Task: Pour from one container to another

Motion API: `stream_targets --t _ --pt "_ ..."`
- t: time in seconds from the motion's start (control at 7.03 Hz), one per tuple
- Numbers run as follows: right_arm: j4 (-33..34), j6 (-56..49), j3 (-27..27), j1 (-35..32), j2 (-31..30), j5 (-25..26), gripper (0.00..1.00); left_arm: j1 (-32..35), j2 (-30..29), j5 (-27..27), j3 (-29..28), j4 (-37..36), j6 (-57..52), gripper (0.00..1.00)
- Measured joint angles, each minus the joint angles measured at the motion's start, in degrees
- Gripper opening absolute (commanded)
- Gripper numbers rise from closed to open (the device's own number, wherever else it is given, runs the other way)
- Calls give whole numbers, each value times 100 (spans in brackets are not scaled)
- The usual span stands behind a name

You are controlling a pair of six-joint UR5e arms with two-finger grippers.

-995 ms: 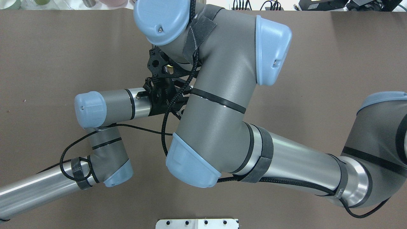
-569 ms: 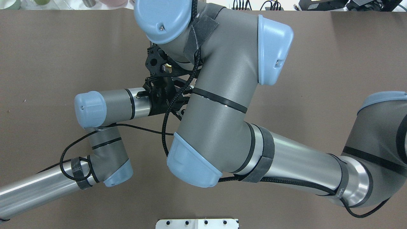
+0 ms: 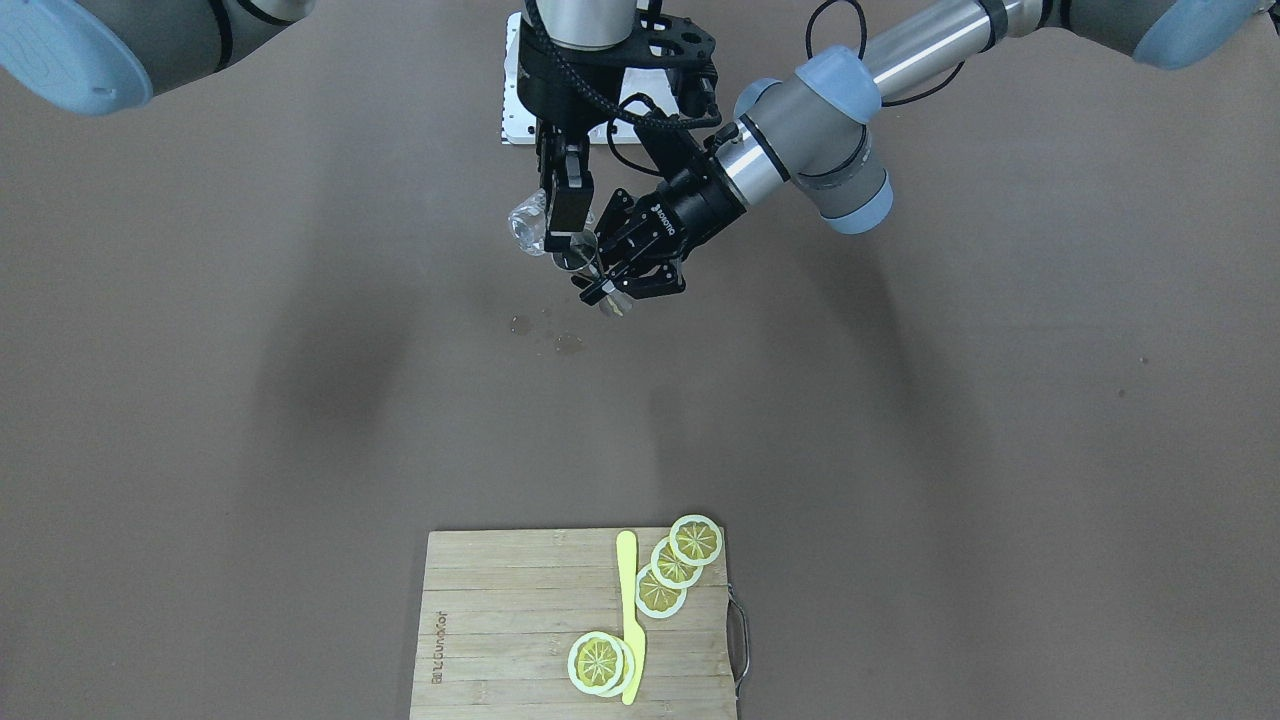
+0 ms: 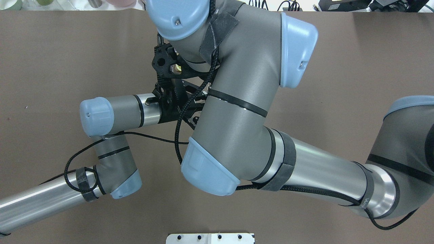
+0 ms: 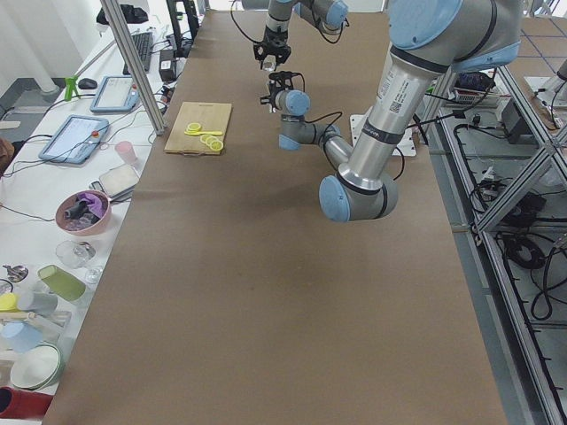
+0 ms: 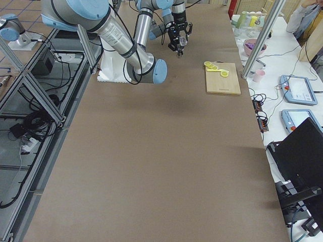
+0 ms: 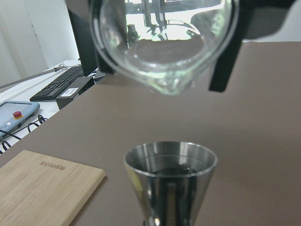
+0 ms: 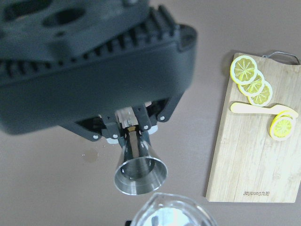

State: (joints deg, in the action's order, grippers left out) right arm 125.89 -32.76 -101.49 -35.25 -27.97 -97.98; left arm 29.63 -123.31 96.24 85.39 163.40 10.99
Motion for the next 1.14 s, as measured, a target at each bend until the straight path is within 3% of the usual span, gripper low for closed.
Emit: stream_targets --t 0.57,1.14 --pt "-567 -31 -806 -602 -765 -660 0 -5 0 0 -45 10 0 0" --pt "-1793 -252 -1598 -1702 -2155 -1973 0 22 3 -12 -68 32 17 0"
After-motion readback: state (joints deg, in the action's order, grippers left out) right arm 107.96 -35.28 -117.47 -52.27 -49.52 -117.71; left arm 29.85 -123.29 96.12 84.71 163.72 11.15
